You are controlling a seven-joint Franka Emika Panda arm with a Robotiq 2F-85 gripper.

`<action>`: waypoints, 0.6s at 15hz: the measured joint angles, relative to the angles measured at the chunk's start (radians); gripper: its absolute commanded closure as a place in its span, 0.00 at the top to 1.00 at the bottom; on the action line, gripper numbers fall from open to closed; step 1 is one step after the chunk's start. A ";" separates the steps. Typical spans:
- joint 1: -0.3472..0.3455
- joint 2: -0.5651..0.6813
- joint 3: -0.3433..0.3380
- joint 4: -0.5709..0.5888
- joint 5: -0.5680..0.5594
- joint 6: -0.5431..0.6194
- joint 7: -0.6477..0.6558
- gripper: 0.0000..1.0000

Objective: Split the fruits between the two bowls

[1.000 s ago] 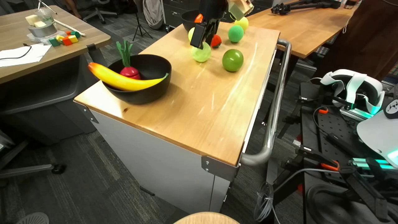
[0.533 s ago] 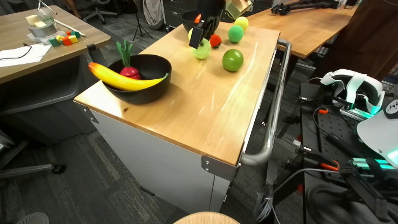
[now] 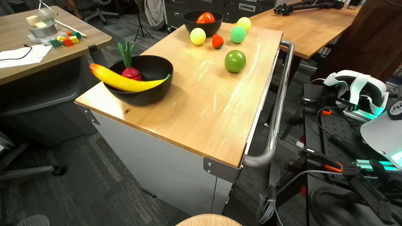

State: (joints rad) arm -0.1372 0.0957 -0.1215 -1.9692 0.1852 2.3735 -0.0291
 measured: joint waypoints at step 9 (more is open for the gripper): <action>-0.070 0.281 -0.113 0.240 -0.084 0.063 0.328 0.00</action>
State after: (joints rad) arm -0.2070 0.3765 -0.2350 -1.7294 0.1014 2.4370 0.2988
